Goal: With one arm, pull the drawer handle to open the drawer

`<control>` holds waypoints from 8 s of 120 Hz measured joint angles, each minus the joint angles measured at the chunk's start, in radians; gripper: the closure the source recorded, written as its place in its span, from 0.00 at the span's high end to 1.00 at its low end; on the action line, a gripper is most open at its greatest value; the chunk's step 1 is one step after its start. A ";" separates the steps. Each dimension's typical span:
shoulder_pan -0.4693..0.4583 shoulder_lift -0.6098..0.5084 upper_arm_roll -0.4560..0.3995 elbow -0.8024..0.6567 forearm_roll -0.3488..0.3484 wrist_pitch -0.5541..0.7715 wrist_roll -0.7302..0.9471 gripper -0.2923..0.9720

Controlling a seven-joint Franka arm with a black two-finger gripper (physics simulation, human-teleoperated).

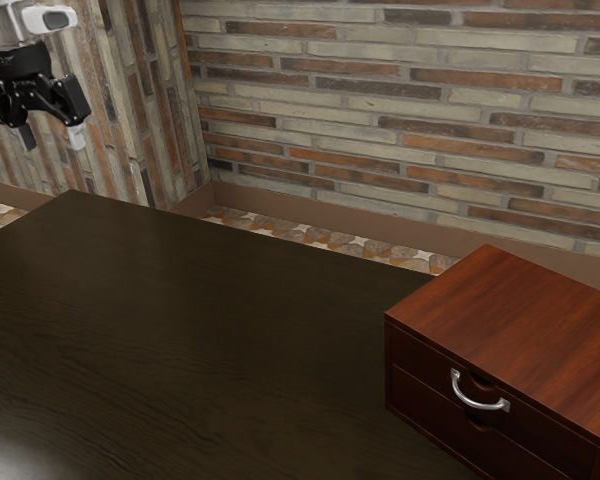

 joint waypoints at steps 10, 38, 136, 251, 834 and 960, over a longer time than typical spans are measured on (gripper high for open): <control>-0.025 0.000 0.000 -0.001 -0.001 0.063 0.011 0.77; 0.035 -0.072 -0.118 0.234 0.003 0.078 0.057 0.77; -0.768 -0.343 -0.651 -0.564 -0.080 0.486 1.063 0.76; -0.694 0.110 -0.634 -0.478 0.117 0.934 0.827 0.71; -0.575 0.235 -0.523 -0.559 0.250 1.115 0.832 0.27; -0.576 0.157 -0.523 -0.670 0.249 1.151 0.829 0.28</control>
